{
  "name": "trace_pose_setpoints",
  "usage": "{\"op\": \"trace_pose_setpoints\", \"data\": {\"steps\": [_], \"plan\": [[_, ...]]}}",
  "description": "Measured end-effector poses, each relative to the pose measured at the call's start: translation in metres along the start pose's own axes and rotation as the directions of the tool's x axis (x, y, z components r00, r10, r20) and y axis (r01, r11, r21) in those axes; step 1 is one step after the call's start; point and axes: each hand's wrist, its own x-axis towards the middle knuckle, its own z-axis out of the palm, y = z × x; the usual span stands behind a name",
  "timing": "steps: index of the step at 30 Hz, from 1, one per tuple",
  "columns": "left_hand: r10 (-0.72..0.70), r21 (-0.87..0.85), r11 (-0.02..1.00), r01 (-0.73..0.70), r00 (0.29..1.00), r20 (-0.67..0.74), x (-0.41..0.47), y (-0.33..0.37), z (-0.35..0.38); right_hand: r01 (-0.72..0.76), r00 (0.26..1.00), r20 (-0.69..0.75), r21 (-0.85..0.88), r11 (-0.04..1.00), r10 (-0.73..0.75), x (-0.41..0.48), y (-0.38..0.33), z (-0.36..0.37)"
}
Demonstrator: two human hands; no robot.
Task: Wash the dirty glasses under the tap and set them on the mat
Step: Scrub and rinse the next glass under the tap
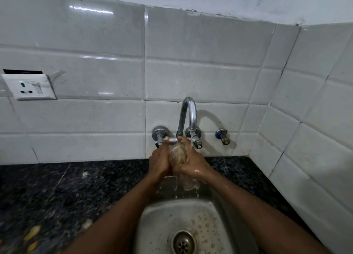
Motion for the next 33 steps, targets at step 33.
{"op": "trace_pose_setpoints", "data": {"steps": [33], "plan": [[-0.123, 0.354, 0.918, 0.178, 0.977, -0.173, 0.005, 0.012, -0.002, 0.241, 0.959, 0.1, -0.781, 0.576, -0.265, -0.012, -0.001, -0.017]]}}
